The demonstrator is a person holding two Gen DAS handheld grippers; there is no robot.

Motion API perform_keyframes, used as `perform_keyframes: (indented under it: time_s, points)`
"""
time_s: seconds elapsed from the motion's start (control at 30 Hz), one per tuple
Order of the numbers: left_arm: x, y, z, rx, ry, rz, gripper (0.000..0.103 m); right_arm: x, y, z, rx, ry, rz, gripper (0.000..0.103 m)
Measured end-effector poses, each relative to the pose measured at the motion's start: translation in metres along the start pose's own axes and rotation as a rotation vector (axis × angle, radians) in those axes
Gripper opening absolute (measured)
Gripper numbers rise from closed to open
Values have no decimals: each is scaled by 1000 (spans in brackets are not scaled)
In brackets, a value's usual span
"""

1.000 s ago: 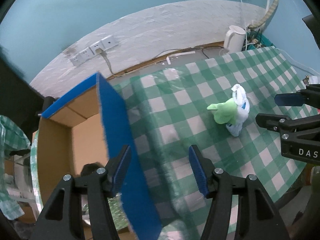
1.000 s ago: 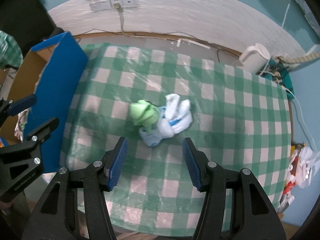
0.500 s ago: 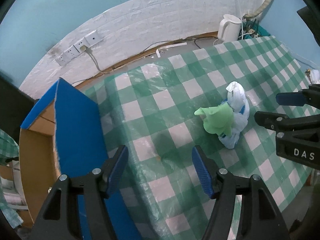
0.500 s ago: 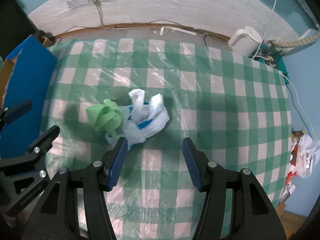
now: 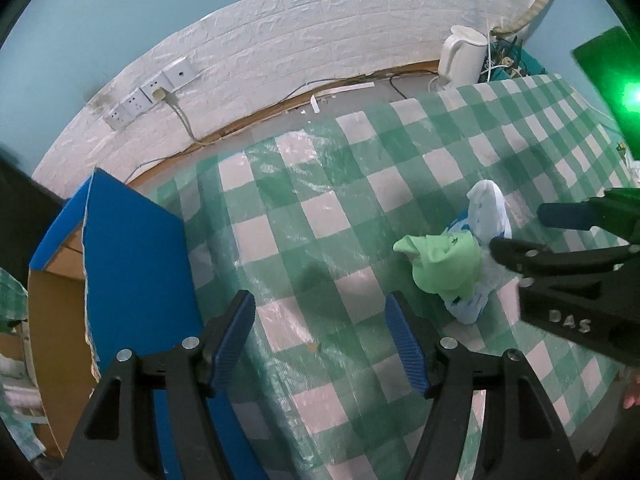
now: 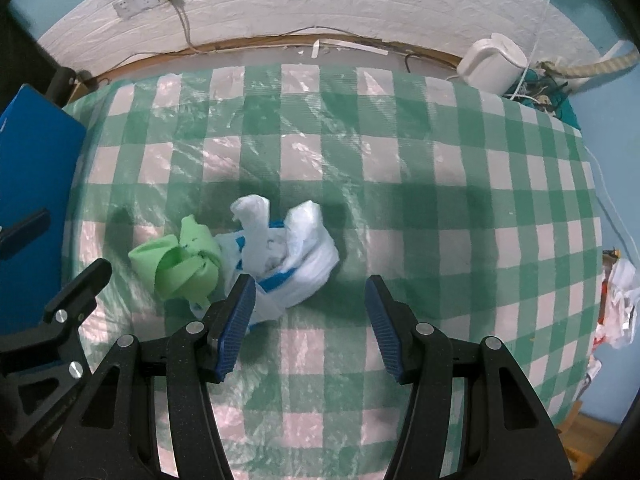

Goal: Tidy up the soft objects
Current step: 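Lower the right tool onto the white plastic bag and close on it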

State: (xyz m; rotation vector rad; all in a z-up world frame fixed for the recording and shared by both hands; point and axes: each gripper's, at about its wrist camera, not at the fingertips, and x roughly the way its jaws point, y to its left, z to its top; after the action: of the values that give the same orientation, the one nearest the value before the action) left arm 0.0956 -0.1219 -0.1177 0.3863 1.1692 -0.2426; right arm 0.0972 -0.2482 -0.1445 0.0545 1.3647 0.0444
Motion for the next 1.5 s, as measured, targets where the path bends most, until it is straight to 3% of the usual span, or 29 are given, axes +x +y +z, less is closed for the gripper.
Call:
perform_keyframes:
  time_s: [0.23, 0.53, 1.0, 1.37, 1.5]
  points:
    - [-7, -1, 5, 15, -31, 12, 75, 11, 14, 8, -11, 8, 14, 57]
    - [-2, 0, 1, 29, -22, 30, 75, 23, 12, 10, 32, 20, 75, 61]
    - [1, -13, 8, 43, -19, -1, 75, 16, 8, -15, -141, 67, -42, 61]
    - [0, -42, 15, 86, -19, -30, 75, 5, -10, -43, -155, 65, -79, 61]
    - [0, -51, 19, 63, -8, -83, 75, 3, -15, -50, -161, 61, -77, 61]
